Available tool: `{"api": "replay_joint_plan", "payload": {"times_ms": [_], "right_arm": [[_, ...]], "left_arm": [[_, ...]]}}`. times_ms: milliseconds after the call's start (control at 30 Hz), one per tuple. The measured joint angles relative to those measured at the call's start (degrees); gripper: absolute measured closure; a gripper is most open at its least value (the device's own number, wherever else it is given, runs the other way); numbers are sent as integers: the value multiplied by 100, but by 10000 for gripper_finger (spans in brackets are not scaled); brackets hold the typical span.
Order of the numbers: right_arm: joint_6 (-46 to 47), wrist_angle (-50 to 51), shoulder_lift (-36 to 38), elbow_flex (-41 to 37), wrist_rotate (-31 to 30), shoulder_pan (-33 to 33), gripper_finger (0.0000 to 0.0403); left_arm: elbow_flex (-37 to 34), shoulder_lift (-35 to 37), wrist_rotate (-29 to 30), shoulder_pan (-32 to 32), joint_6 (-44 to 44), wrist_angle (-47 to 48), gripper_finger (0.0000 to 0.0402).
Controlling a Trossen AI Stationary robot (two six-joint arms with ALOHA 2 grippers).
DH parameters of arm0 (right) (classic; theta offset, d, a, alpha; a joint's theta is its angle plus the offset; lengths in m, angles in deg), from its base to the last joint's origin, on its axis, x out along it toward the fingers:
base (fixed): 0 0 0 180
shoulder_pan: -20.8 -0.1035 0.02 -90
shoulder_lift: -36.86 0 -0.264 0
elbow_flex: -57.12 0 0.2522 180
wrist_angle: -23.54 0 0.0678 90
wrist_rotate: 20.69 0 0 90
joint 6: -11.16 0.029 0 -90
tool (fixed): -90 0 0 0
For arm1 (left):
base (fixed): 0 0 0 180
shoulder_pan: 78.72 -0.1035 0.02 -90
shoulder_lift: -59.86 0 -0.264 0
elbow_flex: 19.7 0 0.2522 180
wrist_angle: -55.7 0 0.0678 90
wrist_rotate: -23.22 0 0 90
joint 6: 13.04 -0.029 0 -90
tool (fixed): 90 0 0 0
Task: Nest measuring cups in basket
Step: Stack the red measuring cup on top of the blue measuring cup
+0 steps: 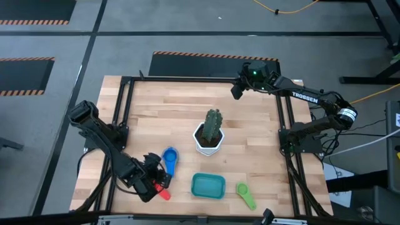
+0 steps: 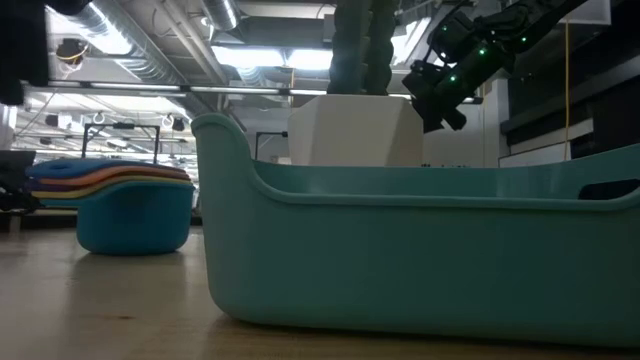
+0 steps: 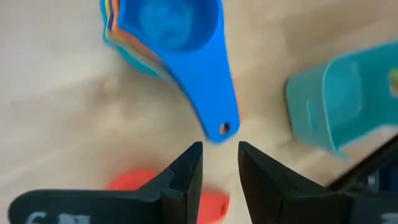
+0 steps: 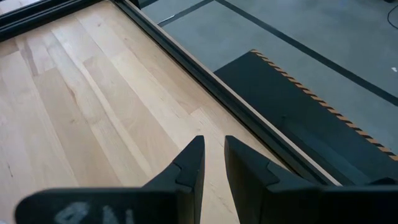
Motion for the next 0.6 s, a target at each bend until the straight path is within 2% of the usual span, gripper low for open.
{"api": "replay_joint_plan", "payload": {"times_ms": [200,433,600], "right_arm": [[1,271,0,0,0,-4,335],[16,786,0,0,3,-10,335],[20,1057,0,0,1,-150,335]], "left_arm": [[0,344,-994,55,-16,39,307],[0,323,-1972,219,45,234,307],[-2,296,-2091,339,356,261,307]]}}
